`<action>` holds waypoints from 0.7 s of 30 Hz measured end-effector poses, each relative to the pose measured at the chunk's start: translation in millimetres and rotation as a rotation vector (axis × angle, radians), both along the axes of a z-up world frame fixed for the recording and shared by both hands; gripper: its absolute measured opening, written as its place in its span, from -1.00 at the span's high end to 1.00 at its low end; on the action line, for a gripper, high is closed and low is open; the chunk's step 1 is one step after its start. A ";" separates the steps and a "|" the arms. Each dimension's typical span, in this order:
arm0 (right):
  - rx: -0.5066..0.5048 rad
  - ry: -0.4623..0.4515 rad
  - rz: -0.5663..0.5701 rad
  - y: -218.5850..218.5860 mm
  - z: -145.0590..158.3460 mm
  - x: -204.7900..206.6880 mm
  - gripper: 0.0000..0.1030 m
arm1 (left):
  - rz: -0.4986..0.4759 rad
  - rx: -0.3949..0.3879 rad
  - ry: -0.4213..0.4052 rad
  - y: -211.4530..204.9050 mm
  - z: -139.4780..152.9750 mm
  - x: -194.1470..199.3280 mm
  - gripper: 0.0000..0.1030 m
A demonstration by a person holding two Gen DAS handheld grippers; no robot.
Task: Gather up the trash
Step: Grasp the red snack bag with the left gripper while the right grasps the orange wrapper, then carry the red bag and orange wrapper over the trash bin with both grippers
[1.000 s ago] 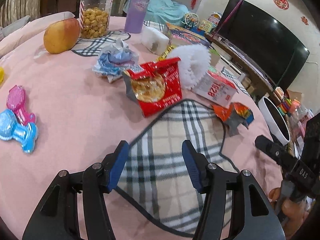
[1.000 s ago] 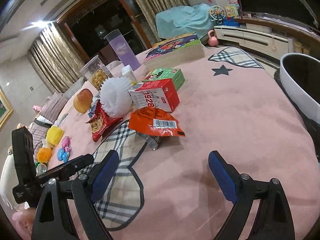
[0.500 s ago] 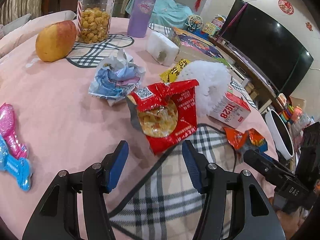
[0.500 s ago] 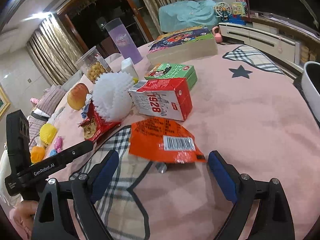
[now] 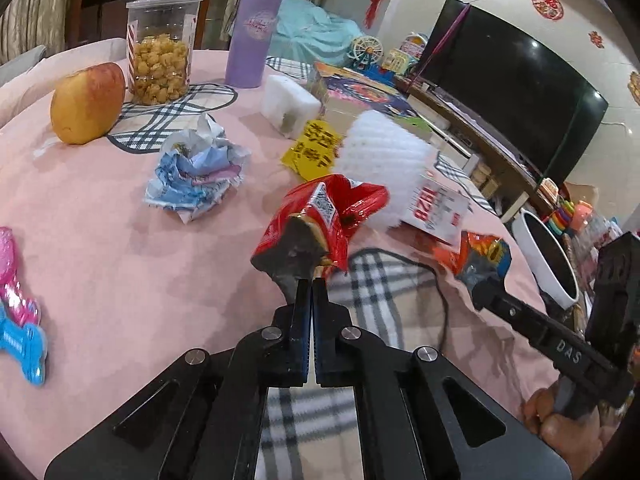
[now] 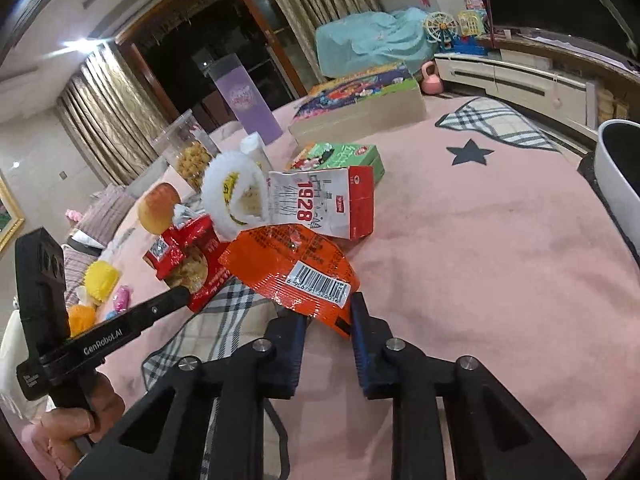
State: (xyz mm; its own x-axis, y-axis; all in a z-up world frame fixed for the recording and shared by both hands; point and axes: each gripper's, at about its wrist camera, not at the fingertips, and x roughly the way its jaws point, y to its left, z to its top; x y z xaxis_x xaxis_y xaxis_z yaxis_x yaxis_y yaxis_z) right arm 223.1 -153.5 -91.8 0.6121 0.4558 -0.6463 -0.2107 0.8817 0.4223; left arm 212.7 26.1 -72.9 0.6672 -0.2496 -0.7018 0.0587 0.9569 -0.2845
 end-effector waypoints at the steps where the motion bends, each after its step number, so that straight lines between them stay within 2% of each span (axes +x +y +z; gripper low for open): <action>1: 0.005 -0.001 0.001 -1.8 0.8 -1.6 0.61 | -0.008 -0.004 -0.002 -2.1 0.7 -5.4 0.99; 8: 0.028 -0.001 -0.002 -18.7 5.2 -18.1 0.61 | -0.074 -0.022 -0.007 -25.5 8.2 -33.5 0.99; 21: 0.061 -0.012 -0.107 -80.6 14.1 -54.0 0.61 | -0.231 -0.045 -0.029 -90.0 27.0 -44.3 0.99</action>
